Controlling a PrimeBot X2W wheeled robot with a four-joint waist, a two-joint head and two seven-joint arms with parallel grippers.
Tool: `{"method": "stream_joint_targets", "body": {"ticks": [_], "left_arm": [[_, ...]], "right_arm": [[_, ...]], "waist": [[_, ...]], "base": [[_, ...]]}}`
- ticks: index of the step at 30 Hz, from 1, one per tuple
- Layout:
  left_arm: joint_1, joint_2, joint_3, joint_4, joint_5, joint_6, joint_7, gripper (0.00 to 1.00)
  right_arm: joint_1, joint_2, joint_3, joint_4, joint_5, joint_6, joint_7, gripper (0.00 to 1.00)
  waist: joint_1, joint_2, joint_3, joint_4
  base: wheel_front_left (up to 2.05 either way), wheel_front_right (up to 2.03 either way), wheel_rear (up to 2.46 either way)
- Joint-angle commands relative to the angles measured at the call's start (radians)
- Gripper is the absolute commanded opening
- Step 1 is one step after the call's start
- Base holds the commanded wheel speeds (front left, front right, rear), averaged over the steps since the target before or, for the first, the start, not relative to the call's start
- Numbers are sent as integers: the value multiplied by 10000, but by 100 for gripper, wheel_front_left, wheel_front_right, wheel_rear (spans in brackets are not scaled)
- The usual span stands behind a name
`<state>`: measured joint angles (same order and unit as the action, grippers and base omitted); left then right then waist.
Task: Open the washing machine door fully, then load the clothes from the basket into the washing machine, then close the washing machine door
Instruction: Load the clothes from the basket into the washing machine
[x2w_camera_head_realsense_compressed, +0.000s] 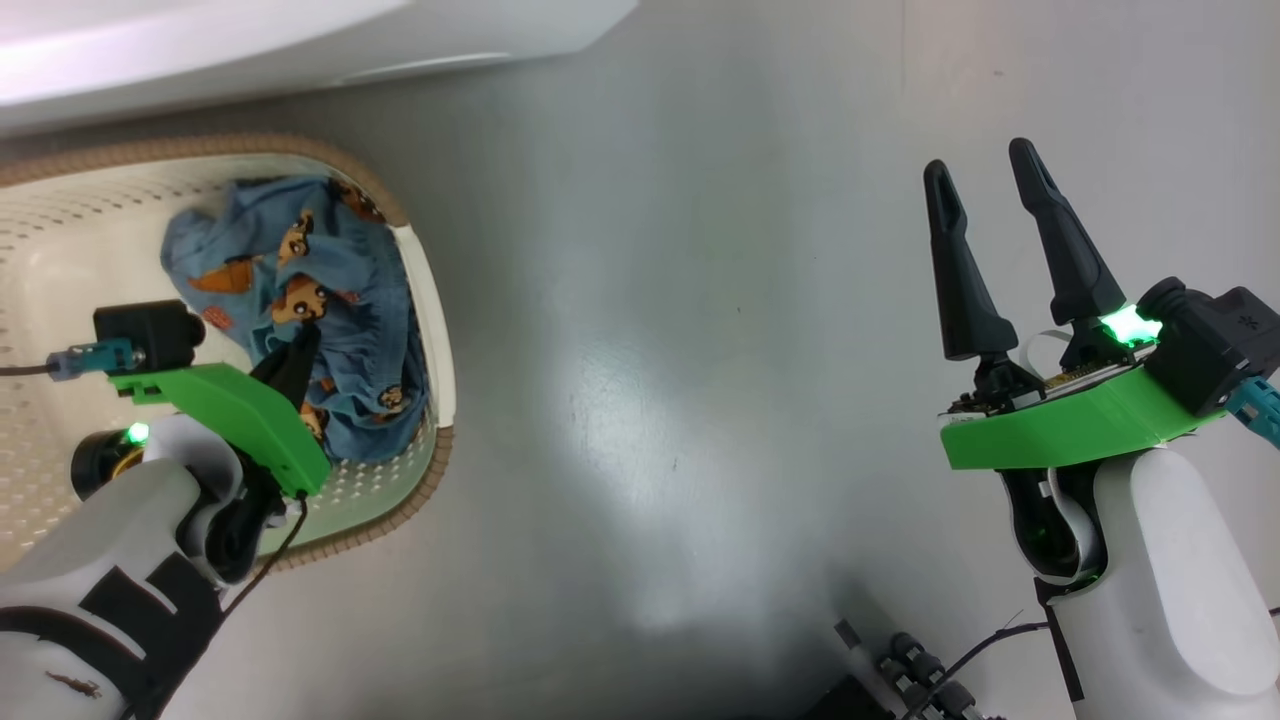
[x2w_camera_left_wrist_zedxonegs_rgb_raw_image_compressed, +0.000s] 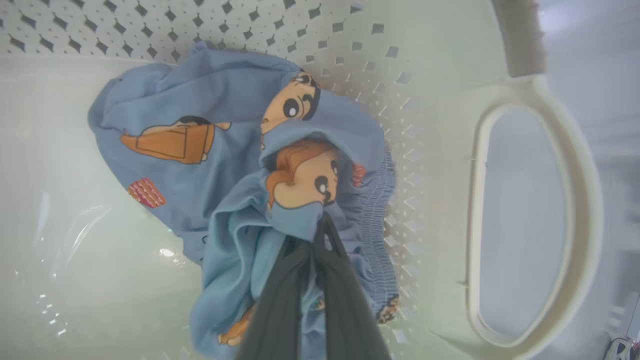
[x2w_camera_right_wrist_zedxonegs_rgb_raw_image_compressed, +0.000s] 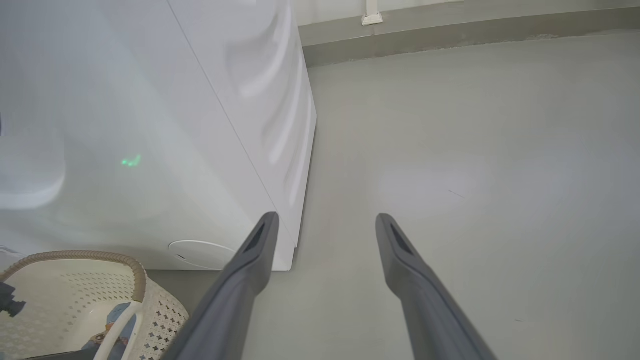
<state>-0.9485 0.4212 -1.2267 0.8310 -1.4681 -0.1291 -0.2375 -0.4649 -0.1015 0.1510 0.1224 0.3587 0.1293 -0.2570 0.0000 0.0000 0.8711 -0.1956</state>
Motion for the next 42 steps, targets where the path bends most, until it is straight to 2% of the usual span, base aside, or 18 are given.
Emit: {"method": "stream_joint_targets", "body": {"ticks": [1,8,25,42], "left_arm": [[175,213,223,-131,-108,-15,-168,0],[553,172,1084,-256,125,-15,-237,0],[2720,-357,5069,-1405,3187,-16,-242,0],[4717,-737,8274,-2971,5805,-16,-242,0]], "right_arm": [[273,-11,159,-143,-116,14,-48,100],[390,-30,151,20,-58,14,-48,100],[1213,-503,136,599,143,14,-48,100],[2257,-831,89,960,393,14,-48,100]], "waist": [[0,0,-301,148],[0,0,-918,411],[0,0,-2967,1298],[0,0,-4975,1792]], "base": [[0,0,0],[0,0,0],[0,0,0],[0,0,0]]}}
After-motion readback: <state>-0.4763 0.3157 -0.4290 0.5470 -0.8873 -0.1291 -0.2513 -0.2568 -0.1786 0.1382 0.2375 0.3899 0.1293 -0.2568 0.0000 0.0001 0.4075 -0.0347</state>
